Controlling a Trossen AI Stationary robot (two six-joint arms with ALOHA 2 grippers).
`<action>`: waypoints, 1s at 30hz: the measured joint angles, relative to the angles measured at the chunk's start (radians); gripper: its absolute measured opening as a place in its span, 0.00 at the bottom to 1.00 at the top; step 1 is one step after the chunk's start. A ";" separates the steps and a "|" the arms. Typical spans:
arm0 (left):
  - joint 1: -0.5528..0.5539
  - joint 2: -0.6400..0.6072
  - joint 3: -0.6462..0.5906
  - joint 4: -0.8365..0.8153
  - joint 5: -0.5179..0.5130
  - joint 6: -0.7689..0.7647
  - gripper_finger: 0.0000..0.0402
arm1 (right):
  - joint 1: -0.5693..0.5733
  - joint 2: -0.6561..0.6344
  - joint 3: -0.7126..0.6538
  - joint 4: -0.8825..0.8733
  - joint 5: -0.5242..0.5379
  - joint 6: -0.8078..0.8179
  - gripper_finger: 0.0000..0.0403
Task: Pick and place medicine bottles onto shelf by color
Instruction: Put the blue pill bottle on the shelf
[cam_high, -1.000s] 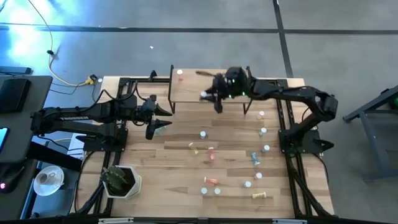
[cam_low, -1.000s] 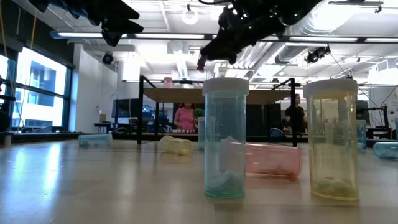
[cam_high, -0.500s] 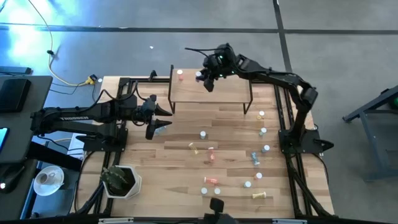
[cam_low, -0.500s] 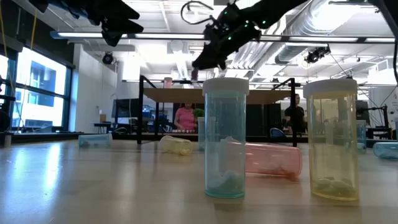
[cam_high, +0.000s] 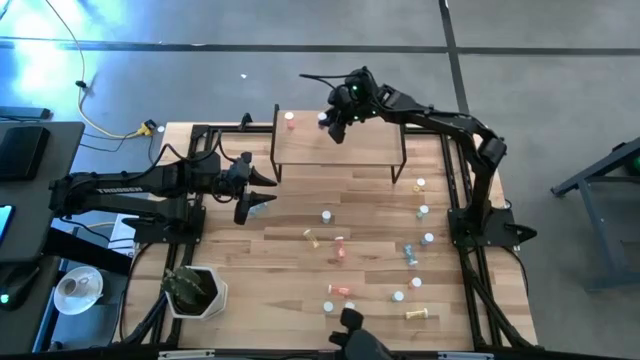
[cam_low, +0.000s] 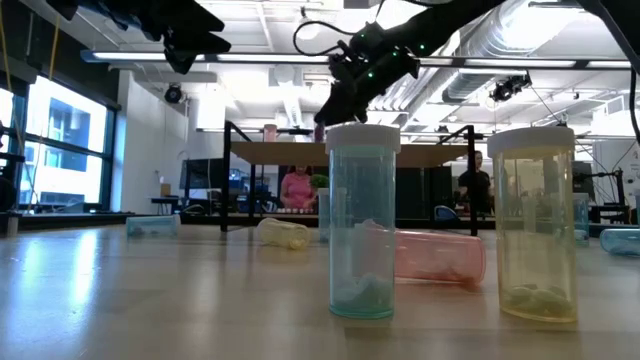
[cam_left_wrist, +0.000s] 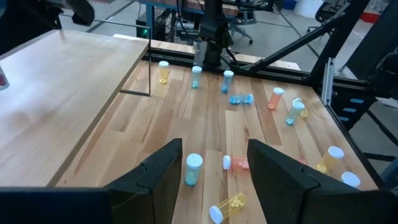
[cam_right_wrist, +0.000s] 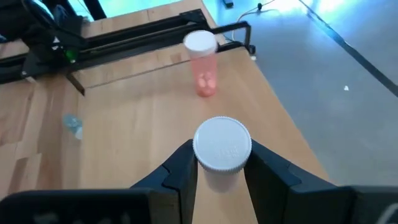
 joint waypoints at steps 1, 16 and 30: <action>0.000 0.000 0.000 0.000 0.000 0.000 0.43 | -0.001 0.001 0.000 0.002 0.000 -0.011 0.26; 0.000 0.000 0.000 0.000 -0.053 -0.008 0.43 | 0.000 0.036 -0.001 0.011 0.003 -0.102 0.26; 0.000 0.000 0.000 0.000 -0.053 -0.008 0.43 | 0.000 0.035 -0.001 -0.014 0.009 -0.102 0.26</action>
